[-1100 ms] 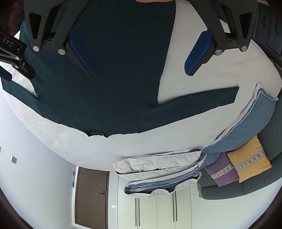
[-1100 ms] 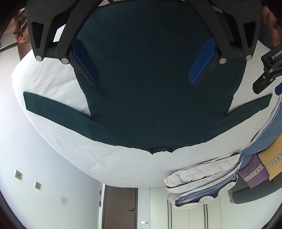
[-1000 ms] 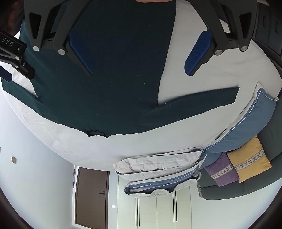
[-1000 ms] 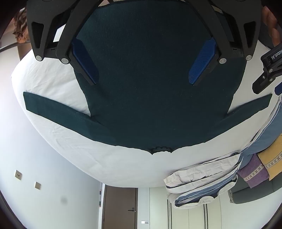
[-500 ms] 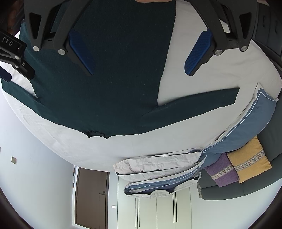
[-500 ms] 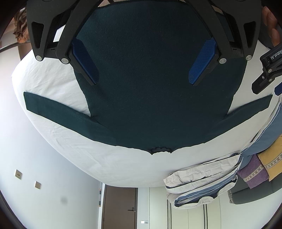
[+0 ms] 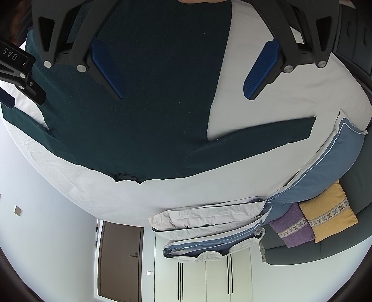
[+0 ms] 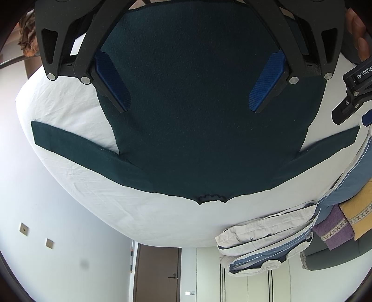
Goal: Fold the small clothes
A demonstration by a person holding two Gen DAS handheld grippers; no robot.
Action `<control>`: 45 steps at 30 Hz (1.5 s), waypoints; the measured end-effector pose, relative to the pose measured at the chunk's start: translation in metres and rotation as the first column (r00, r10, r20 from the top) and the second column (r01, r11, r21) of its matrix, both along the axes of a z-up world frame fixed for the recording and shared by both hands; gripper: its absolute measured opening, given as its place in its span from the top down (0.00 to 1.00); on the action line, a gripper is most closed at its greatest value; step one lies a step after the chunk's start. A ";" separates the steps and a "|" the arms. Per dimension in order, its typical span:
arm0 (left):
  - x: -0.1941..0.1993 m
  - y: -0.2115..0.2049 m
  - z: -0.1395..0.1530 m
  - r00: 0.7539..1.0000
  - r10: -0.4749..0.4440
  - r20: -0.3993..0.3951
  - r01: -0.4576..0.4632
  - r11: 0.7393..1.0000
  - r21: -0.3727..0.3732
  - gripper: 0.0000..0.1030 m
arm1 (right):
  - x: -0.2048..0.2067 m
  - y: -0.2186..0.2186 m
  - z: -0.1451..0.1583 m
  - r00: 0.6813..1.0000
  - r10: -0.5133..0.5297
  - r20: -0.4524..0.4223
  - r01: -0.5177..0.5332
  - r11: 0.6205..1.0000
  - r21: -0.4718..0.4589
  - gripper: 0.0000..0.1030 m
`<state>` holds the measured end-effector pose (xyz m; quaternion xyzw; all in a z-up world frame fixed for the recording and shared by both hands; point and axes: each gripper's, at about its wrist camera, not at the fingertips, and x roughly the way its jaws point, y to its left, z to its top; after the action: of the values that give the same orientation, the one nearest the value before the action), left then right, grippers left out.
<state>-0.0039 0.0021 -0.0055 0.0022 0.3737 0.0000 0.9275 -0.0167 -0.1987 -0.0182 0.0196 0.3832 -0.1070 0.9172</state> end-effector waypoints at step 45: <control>-0.005 0.005 -0.011 1.000 -0.002 -0.003 0.002 1.000 -0.003 0.00 | 0.003 0.005 -0.007 1.000 0.006 -0.015 -0.006 1.000 -0.004 0.00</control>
<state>-0.0090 0.0069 -0.0161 0.0012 0.3750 -0.0014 0.9270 -0.0140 -0.1941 -0.0252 0.0158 0.3901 -0.1053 0.9146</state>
